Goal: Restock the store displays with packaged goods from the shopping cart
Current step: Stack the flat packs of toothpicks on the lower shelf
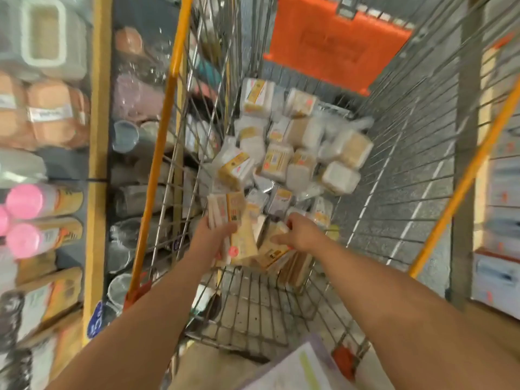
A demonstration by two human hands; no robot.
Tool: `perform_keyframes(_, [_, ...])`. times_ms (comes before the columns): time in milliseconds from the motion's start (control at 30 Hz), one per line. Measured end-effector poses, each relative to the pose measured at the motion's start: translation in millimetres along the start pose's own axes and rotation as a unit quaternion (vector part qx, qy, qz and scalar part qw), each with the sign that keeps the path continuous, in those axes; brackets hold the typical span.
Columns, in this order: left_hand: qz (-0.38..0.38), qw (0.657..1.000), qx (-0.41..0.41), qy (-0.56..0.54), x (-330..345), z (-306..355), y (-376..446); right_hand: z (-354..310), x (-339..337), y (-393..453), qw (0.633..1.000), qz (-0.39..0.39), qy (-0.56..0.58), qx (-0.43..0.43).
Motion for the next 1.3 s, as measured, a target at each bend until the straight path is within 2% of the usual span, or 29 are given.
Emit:
perform_keyframes(67, [-0.005,1.0,0.006,-0.013,0,8,-11,6,-27,-11,0.991,0.038,0.121,0.039])
perform_keyframes(167, [-0.002,0.998,0.027,-0.054,1,26,-40,4,-79,-31,0.967,0.103,0.227,0.061])
perform_keyframes(300, [-0.028,0.988,0.091,-0.118,9,51,-89,-19,-137,-69,0.939,0.147,0.311,0.017])
perform_keyframes(367, [-0.016,0.979,0.122,-0.164,7,61,-118,-25,-156,-90,0.92,0.162,0.357,0.001])
perform_keyframes(433, [-0.004,0.963,0.148,-0.225,4,62,-149,-29,-165,-113,0.895,0.146,0.421,-0.022])
perform_keyframes(533, [0.029,0.931,0.197,-0.305,-3,48,-201,-32,-164,-148,0.868,0.074,0.488,-0.049])
perform_keyframes(600, [0.049,0.903,0.201,-0.376,-4,28,-231,-41,-159,-182,0.857,0.018,0.508,-0.082])
perform_keyframes(767, [0.12,0.837,0.196,-0.497,-23,-36,-302,-62,-124,-284,0.863,-0.138,0.455,-0.169])
perform_keyframes(867, [0.172,0.784,0.204,-0.561,-58,-87,-346,-78,-85,-333,0.873,-0.198,0.396,-0.204])
perform_keyframes(933, [0.196,0.76,0.222,-0.578,-86,-124,-372,-95,-54,-369,0.873,-0.243,0.349,-0.238])
perform_keyframes(1067, [0.276,0.709,0.218,-0.611,-138,-200,-420,-121,9,-431,0.867,-0.303,0.258,-0.3])
perform_keyframes(1167, [0.33,0.647,0.198,-0.658,-171,-263,-453,-131,66,-483,0.855,-0.359,0.182,-0.327])
perform_keyframes(1300, [0.385,0.593,0.191,-0.681,-207,-340,-498,-143,141,-554,0.831,-0.397,0.116,-0.372])
Point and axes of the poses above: each hand's wrist, its own y-axis towards the middle knuckle, its own x-axis out of the palm, z = x × y, the point moved 7 cm from there along y, towards the middle knuckle, and after that the axes turned 11 degrees about z, right-handed, at the moved point
